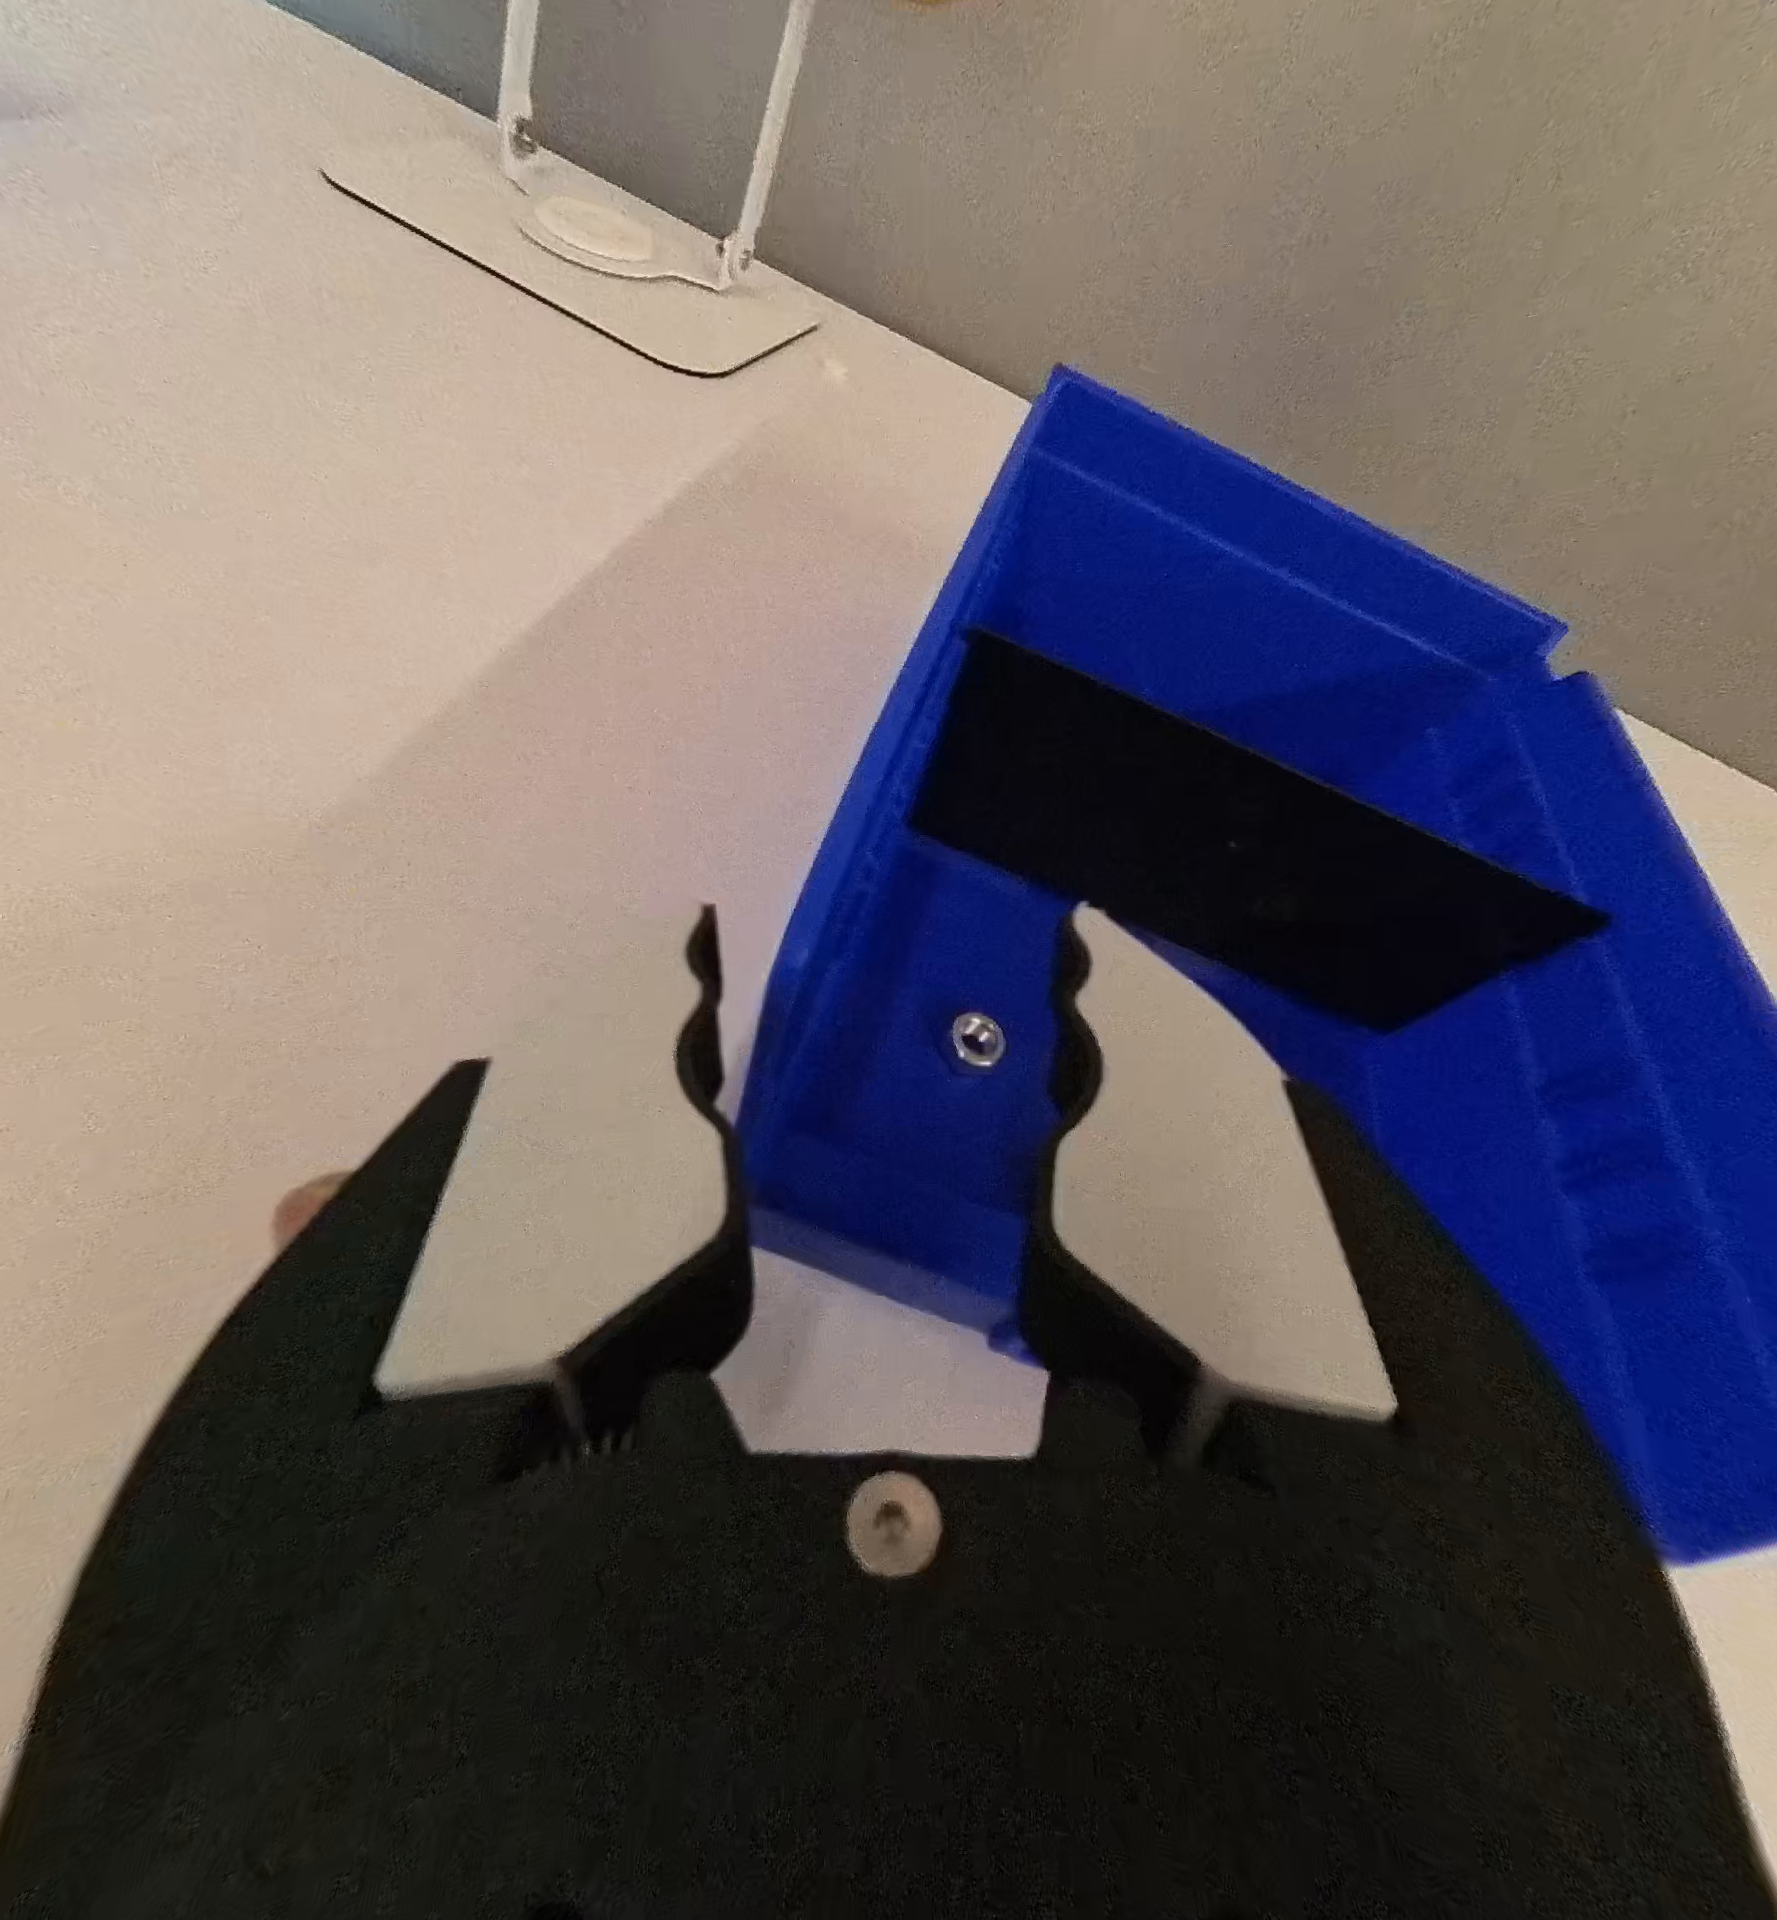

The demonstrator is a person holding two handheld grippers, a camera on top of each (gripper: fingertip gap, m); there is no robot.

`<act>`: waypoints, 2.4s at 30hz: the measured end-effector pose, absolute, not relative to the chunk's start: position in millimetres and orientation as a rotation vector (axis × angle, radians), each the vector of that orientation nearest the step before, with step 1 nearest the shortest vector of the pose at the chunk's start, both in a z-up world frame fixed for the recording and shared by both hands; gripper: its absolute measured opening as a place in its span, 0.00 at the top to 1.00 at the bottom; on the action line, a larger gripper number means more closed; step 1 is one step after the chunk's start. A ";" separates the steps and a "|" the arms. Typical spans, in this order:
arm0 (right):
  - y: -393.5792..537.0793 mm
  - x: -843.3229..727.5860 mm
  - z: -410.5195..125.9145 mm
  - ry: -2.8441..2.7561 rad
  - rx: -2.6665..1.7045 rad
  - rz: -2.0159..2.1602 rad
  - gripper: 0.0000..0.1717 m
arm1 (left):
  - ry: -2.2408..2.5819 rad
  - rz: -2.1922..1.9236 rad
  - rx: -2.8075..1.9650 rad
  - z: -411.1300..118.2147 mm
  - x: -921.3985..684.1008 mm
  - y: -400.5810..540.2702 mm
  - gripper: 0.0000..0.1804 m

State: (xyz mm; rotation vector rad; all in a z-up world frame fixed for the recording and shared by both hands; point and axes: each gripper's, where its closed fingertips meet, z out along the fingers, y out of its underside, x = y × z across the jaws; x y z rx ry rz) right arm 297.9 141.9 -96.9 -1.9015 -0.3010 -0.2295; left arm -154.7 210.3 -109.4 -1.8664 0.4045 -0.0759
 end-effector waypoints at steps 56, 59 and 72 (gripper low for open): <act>211.5 107.9 -101.3 -1.605 -1.290 0.714 0.93 | 1.785 -1.069 -1.128 -115.4 -90.3 22.1 0.98; 215.9 85.6 -101.9 -1.667 -1.255 0.749 0.93 | 1.792 -1.077 -1.125 -115.2 -78.6 20.3 0.98; 262.7 115.4 -69.2 -1.334 -1.549 0.402 0.61 | 1.483 -1.174 -0.937 -60.0 -59.5 6.8 0.83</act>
